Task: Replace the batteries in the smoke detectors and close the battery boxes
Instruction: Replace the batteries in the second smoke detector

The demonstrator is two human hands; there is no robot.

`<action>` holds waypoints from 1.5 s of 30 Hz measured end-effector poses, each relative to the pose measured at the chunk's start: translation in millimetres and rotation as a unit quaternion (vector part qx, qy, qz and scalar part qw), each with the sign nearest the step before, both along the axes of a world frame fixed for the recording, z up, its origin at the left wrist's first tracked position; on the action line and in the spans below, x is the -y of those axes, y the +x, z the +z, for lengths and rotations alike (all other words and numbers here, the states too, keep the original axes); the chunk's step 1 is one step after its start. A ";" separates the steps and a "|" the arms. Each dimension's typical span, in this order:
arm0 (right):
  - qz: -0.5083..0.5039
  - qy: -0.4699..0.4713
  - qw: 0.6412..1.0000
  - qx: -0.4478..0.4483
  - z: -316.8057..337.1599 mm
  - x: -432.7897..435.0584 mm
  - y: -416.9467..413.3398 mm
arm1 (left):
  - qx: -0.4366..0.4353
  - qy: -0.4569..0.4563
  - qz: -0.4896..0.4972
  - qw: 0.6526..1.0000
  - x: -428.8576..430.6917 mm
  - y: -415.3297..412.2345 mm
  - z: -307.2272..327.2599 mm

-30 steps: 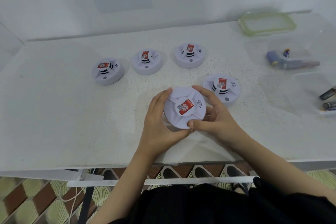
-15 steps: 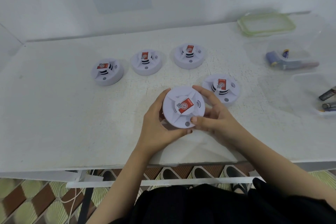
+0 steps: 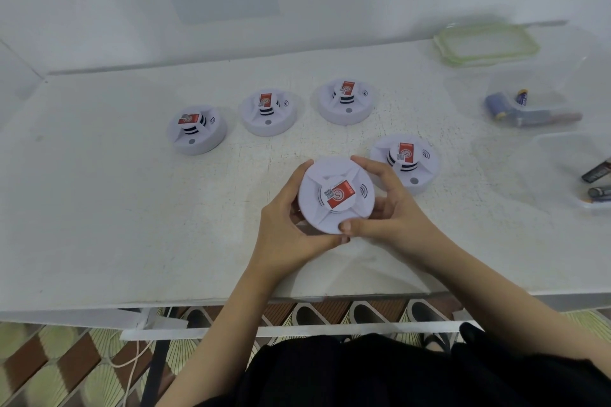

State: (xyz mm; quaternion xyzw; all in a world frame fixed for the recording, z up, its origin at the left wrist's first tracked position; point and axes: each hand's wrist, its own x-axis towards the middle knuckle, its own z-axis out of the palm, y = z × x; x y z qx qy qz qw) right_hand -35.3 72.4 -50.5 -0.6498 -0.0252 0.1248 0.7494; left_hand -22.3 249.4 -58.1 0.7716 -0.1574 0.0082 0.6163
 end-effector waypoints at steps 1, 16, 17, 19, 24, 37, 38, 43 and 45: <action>0.000 0.000 1.000 0.001 -0.6 0.1 0.1 | -0.002 -0.001 -0.001 1.000 0.3 0.0 0.6; -0.009 -0.009 1.000 0.007 -2.4 -0.9 -0.1 | 0.001 -0.004 0.004 1.000 0.9 -2.4 3.4; -0.009 -0.009 1.000 0.007 -2.6 -1.1 -0.1 | 0.001 -0.004 0.005 1.000 0.9 -2.2 3.4; -0.007 -0.006 1.000 0.005 -2.8 -1.0 -0.2 | 0.002 -0.002 0.006 1.000 0.9 -2.0 3.3; -0.011 -0.012 1.000 0.009 -1.7 -1.6 -0.5 | -0.002 -0.003 0.002 1.000 -0.1 -1.9 1.1; -0.003 -0.004 1.000 0.009 -1.0 -2.3 0.4 | -0.034 -0.019 -0.006 0.999 -1.4 0.5 -2.8; 0.001 -0.002 1.000 0.008 -1.0 -1.7 0.4 | -0.036 -0.019 -0.007 0.999 -1.6 0.7 -3.0; 0.014 0.017 1.000 0.006 1.5 0.7 -1.1 | -0.036 -0.012 -0.006 0.999 -4.3 2.1 -6.3; 0.015 0.035 0.999 0.003 1.7 1.5 -0.6 | -0.033 -0.012 -0.008 0.999 -4.5 2.2 -6.2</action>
